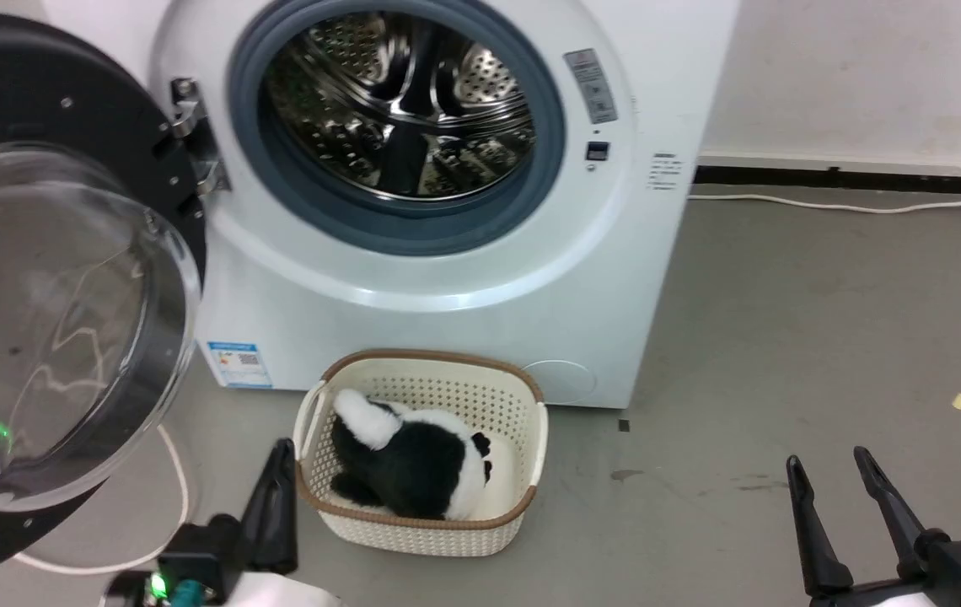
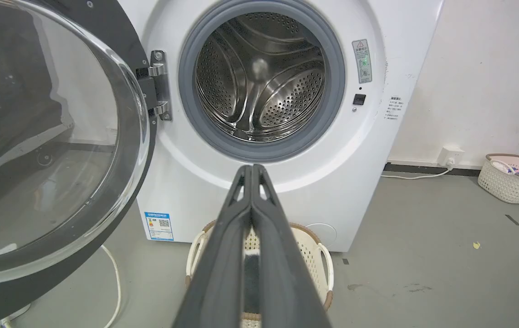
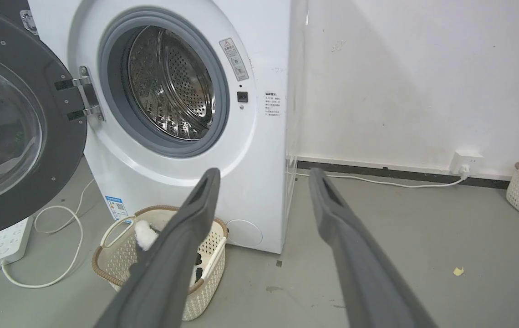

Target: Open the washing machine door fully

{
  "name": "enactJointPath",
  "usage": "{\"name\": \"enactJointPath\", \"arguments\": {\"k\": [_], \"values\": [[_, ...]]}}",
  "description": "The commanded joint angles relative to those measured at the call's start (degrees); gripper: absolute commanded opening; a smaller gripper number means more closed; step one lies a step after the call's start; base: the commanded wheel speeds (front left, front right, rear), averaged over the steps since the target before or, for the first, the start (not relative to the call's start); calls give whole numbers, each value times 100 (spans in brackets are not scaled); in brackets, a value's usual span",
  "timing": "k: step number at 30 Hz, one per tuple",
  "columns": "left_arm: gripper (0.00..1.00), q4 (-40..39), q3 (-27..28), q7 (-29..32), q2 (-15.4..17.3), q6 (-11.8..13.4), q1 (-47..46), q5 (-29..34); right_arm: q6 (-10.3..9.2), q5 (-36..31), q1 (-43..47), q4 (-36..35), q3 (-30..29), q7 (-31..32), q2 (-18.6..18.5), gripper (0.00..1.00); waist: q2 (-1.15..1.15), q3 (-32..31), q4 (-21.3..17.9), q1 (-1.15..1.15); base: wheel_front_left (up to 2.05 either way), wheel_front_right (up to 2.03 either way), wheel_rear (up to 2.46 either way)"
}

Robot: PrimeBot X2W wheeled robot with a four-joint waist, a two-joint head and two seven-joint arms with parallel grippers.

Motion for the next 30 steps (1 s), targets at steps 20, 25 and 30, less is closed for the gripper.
{"name": "enactJointPath", "arguments": {"k": [20, 25, 30], "values": [[100, 331, -274, -75, -177, 72, 199, 276, 5, 131, 131, 118, 59, -58, 19, 100, 0, -60, -228, 1, 0, 0, 0], [100, 366, -261, -77, -194, 80, 174, 270, 5, 151, 123, 142, 67, -59, 19, 100, 0, -54, -217, 1, 0, 0, 0], [100, 367, -258, -78, -211, 102, 154, 271, 5, 166, 117, 166, 84, -60, 19, 100, 0, -59, -207, 1, 0, 0, 0]]}}
